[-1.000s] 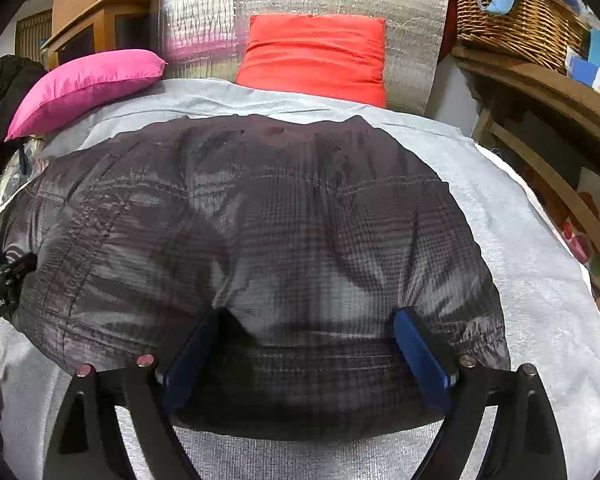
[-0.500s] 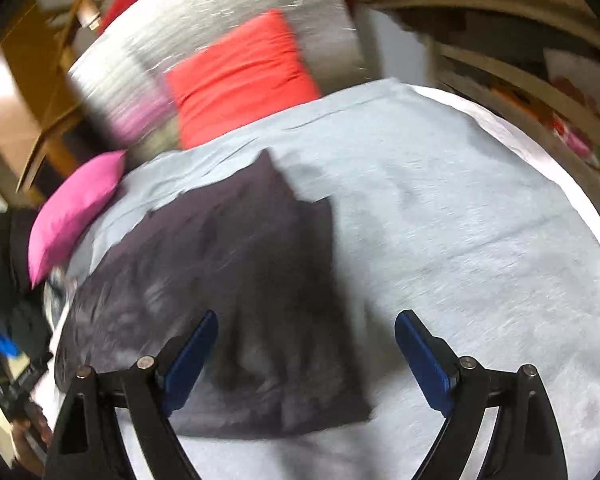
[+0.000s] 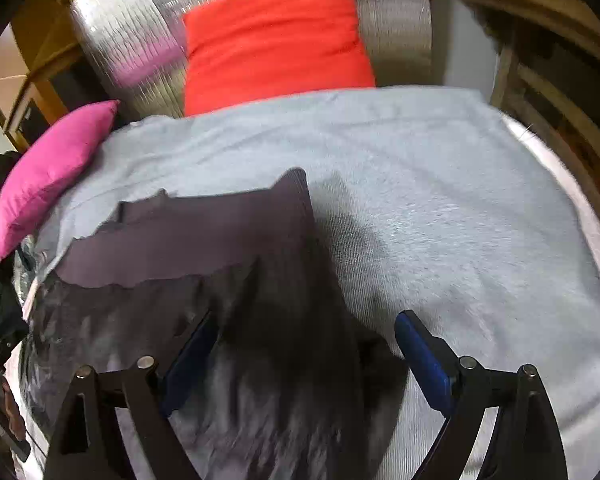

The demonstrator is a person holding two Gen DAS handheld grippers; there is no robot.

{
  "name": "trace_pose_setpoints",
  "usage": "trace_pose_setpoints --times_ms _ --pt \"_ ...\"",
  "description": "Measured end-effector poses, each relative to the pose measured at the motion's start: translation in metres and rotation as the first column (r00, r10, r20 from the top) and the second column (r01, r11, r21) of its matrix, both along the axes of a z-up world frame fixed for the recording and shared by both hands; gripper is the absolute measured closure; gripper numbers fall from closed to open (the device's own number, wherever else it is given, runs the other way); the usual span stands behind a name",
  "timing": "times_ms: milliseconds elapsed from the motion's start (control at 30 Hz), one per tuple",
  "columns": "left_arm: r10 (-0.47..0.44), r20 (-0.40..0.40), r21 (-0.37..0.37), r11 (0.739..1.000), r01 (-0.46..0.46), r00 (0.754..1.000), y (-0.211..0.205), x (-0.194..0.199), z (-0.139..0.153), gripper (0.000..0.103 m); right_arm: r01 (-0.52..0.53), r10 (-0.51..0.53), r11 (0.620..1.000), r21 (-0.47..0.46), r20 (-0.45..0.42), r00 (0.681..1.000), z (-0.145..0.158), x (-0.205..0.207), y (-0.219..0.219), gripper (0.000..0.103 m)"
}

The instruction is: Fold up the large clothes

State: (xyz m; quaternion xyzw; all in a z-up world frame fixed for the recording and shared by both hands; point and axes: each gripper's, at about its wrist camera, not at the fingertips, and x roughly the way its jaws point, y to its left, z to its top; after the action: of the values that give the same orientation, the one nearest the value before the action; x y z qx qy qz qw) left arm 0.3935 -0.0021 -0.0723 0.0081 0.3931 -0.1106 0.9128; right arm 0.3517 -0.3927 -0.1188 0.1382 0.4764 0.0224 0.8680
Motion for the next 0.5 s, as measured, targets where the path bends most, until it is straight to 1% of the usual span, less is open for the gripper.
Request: trace_pose_setpoints --times_ms 67,100,167,200,233,267,333,367,400,433,467,500 --pt "0.036 -0.023 -0.047 0.998 -0.037 0.999 0.028 0.016 0.002 0.019 -0.021 0.020 0.998 0.058 0.011 1.000 -0.002 0.002 -0.004 0.011" --pt "0.058 -0.033 -0.047 0.997 -0.060 0.998 0.040 0.022 0.002 0.019 -0.039 0.038 0.996 0.075 0.014 0.999 -0.002 0.003 -0.004 0.011" --pt "0.143 -0.052 -0.040 0.989 -0.145 0.988 0.075 0.036 -0.004 0.019 -0.062 0.061 0.995 0.082 0.013 0.998 -0.003 0.004 -0.007 0.011" --pt "0.163 -0.074 -0.047 0.985 -0.167 0.984 0.087 0.040 -0.008 0.019 -0.067 0.067 0.993 0.097 0.011 0.998 -0.004 0.008 -0.009 0.011" --pt "0.170 -0.112 -0.058 0.983 -0.177 0.979 0.096 0.046 -0.015 0.019 -0.072 0.071 0.991 0.111 0.012 0.997 -0.005 0.011 -0.010 0.011" --pt "0.160 -0.174 -0.069 0.982 -0.174 0.972 0.102 0.055 -0.027 0.019 -0.075 0.075 0.989 0.126 0.008 0.997 -0.007 0.014 -0.010 0.011" --pt "0.125 -0.222 -0.054 0.989 -0.141 0.967 0.099 0.061 -0.042 0.019 -0.080 0.083 0.988 0.129 -0.018 0.996 -0.014 0.019 -0.008 0.012" --pt "0.100 -0.233 -0.034 0.993 -0.111 0.967 0.092 0.062 -0.049 0.019 -0.091 0.096 0.987 0.130 -0.037 0.995 -0.018 0.022 -0.005 0.025" --pt "0.100 -0.222 -0.015 0.994 -0.106 0.970 0.088 0.060 -0.051 0.030 -0.114 0.121 0.985 0.127 -0.048 0.991 -0.020 0.024 0.000 0.058" --pt "0.105 -0.209 0.008 0.994 -0.105 0.972 0.083 0.060 -0.051 0.058 -0.121 0.126 0.988 0.094 -0.050 0.991 -0.017 0.024 0.004 0.066" --pt "0.104 -0.215 0.014 0.995 -0.104 0.971 0.079 0.062 -0.051 0.067 -0.132 0.135 0.989 0.060 -0.044 0.990 -0.013 0.022 0.009 0.080" --pt "0.106 -0.204 0.013 0.994 -0.105 0.973 0.077 0.061 -0.047 0.085 -0.148 0.148 0.989 0.019 -0.032 0.988 -0.004 0.020 0.015 0.090"
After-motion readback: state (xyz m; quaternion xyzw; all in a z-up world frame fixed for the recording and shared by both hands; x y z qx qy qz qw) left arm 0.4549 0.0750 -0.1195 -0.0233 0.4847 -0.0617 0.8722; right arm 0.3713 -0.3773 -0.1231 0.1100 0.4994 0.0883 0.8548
